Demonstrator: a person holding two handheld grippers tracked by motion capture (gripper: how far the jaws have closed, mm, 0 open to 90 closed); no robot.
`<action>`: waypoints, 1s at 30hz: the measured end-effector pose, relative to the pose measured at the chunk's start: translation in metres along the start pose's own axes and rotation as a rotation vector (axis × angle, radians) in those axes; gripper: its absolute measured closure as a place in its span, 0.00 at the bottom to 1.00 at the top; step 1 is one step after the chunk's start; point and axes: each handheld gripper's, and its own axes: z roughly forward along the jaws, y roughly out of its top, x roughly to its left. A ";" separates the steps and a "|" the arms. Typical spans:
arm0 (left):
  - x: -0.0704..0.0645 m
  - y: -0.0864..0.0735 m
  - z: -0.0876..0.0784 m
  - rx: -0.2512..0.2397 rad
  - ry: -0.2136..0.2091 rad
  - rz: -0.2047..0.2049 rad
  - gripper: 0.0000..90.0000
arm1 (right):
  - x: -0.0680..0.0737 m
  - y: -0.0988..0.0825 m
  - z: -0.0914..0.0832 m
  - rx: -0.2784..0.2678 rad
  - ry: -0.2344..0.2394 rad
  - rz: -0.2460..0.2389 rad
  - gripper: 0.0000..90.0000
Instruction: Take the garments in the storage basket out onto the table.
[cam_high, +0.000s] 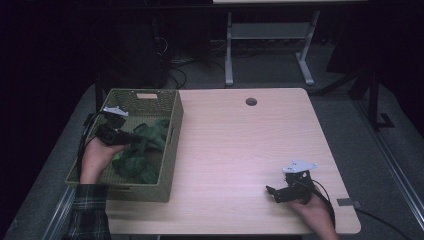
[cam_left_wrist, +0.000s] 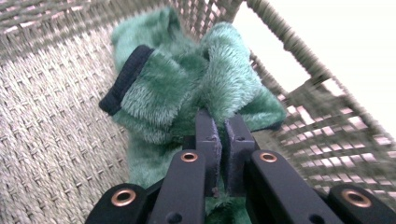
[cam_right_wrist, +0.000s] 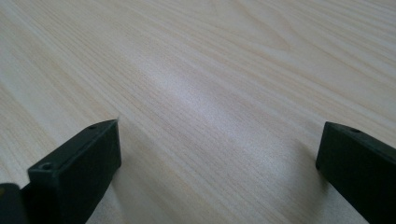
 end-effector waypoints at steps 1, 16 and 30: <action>-0.001 0.001 -0.004 -0.019 -0.015 -0.007 0.96 | 0.000 0.000 0.000 0.000 0.000 0.000 0.00; -0.019 0.034 -0.049 -0.127 -0.083 -0.006 0.97 | 0.001 0.000 0.000 -0.001 0.000 0.007 0.00; -0.042 0.072 -0.087 -0.205 -0.109 0.042 0.97 | 0.001 0.000 0.000 0.001 0.000 0.012 0.00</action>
